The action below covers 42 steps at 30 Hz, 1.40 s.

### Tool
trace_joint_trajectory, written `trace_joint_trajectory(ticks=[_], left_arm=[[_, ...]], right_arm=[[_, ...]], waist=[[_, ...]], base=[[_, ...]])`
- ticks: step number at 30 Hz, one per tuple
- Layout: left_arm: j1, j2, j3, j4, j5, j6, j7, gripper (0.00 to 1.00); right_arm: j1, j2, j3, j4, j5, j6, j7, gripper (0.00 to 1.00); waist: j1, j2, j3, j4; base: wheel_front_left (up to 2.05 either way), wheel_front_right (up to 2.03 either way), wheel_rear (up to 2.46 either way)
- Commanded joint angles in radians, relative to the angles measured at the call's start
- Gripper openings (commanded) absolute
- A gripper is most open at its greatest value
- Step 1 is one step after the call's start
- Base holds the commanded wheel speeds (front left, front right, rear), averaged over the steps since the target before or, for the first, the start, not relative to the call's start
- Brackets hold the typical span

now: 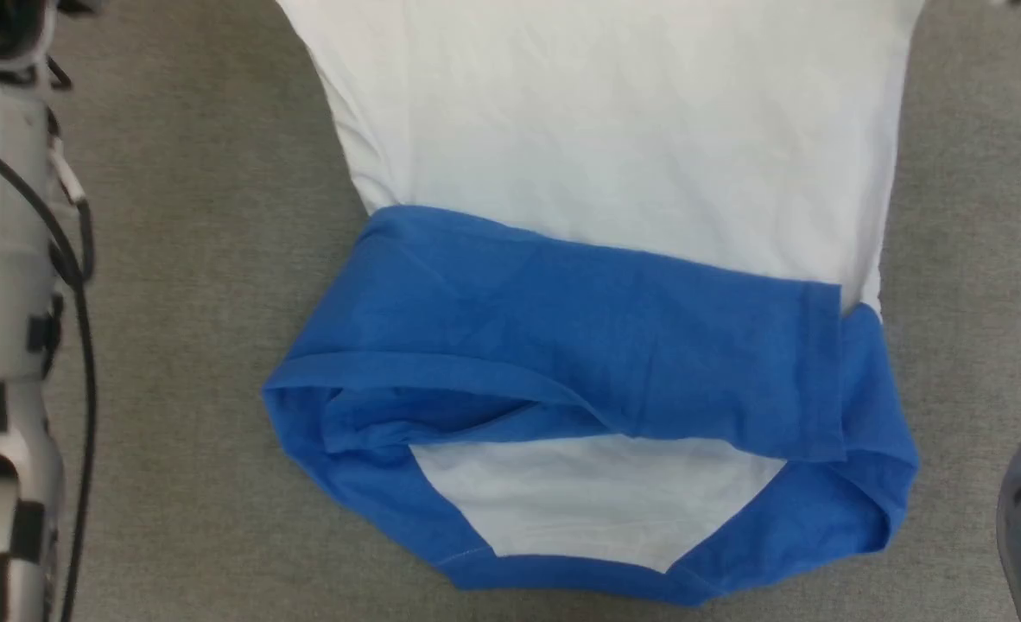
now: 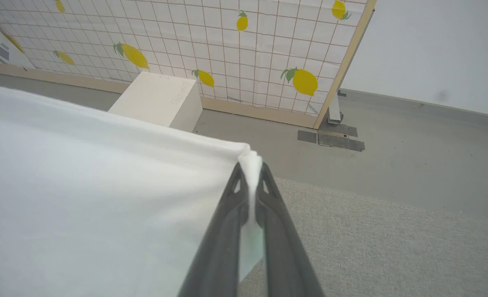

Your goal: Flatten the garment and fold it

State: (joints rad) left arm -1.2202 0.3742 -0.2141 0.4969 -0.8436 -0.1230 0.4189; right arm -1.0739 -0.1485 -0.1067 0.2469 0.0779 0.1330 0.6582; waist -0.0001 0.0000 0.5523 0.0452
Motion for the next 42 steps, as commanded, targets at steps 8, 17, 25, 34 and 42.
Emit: trace_joint_trajectory(ticks=[8,17,25,34,42], left_arm=[[0.295,0.034,-0.070,-0.169,-0.116,-0.007,-0.036,0.00],[0.662,0.087,-0.047,-0.407,-0.208,0.010,-0.065,0.00],[0.983,0.072,-0.025,-0.583,-0.265,0.077,-0.109,0.00],[1.208,0.052,-0.015,-0.648,-0.316,0.126,-0.133,0.00],[1.292,0.054,-0.028,-0.599,-0.331,0.160,-0.113,0.00]], right_arm=[[0.290,-0.076,0.037,-0.074,0.157,-0.002,-0.005,0.00],[0.607,-0.075,0.011,-0.226,0.291,-0.002,0.036,0.00],[0.838,-0.050,-0.042,-0.314,0.352,-0.002,0.059,0.00],[1.014,-0.013,-0.069,-0.328,0.358,-0.002,0.075,0.00],[1.109,-0.002,-0.030,-0.295,0.350,-0.002,0.102,0.00]], waist=[[0.0001,0.0000,-0.252,0.036],[0.0001,0.0000,-0.366,0.024],[0.0001,0.0000,-0.414,0.015],[0.0001,0.0000,-0.430,0.011],[0.0001,0.0000,-0.423,0.011]], base=[[0.00,0.00,0.00],[0.00,0.00,0.00],[0.00,0.00,0.00],[0.00,0.00,0.00],[0.00,0.00,0.00]])
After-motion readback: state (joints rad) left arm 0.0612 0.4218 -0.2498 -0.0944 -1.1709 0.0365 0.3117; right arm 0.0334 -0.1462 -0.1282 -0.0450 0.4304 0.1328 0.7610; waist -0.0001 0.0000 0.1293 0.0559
